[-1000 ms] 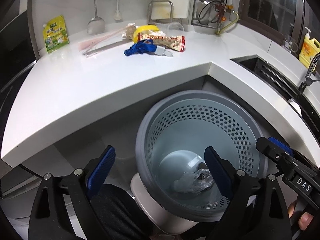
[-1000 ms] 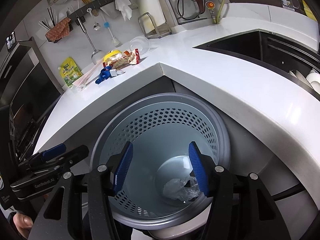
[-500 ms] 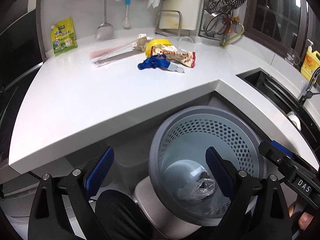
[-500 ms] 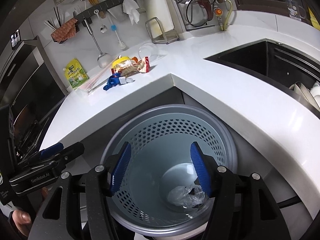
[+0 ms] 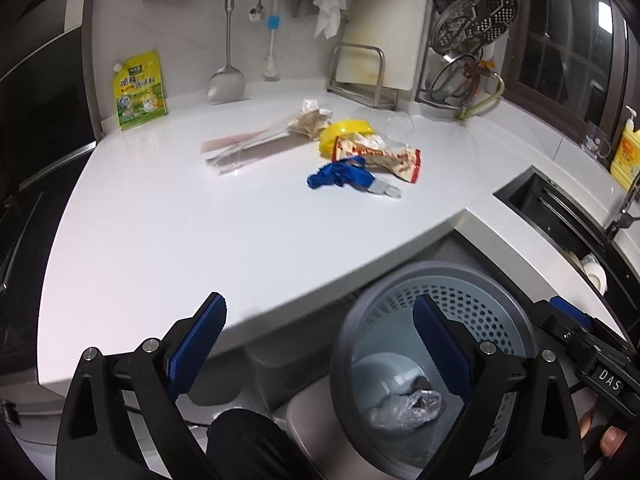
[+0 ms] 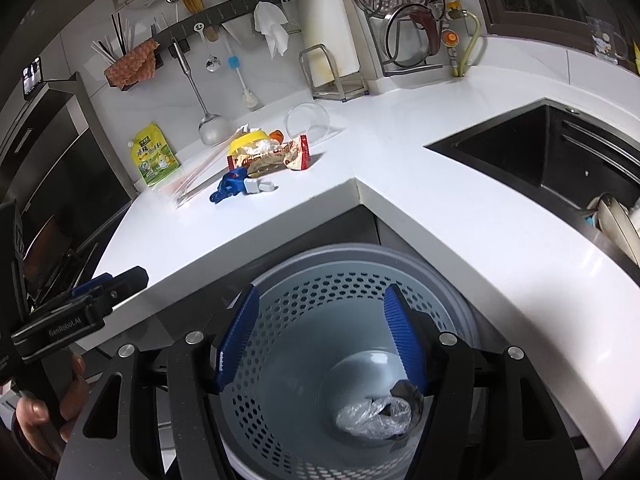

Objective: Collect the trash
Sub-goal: 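Move both tools back toward the remaining items on the counter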

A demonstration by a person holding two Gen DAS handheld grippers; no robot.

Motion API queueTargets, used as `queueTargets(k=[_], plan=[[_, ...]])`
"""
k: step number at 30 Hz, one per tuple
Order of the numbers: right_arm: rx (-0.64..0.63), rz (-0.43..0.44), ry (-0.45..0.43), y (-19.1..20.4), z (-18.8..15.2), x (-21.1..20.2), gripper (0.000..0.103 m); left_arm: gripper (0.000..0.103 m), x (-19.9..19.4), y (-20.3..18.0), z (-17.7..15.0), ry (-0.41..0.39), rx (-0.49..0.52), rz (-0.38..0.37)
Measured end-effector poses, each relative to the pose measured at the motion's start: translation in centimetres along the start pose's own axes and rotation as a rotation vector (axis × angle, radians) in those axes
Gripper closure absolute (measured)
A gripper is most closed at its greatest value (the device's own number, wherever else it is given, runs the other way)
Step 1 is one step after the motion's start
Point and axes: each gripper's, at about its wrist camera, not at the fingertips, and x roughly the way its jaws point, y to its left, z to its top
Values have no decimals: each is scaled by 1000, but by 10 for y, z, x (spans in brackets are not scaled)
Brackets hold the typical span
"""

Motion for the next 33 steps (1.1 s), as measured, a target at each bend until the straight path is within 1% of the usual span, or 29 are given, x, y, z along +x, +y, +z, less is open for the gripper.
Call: queueTargets(k=[3,9,13,20,26,33], plan=[[-13,1,5,1,8,8,37,10,4,6,10,-11,-2,10],[-23,3,14,-1,24,24,36,10,14,15,27,-28,-6,21],[-30,-9,8,-4,36,30,35,9,22,21,39,-35,-9,26],[-23,-2,-2,-9,59,43,35,9,33,25,55,-47,-8,32],[-42,3,-4,-8,80,57,34,9,46,31,70,-44,-16,30],[-56,6,-3,-10,108,79,33,9,62,39,80,-38,-9,47]])
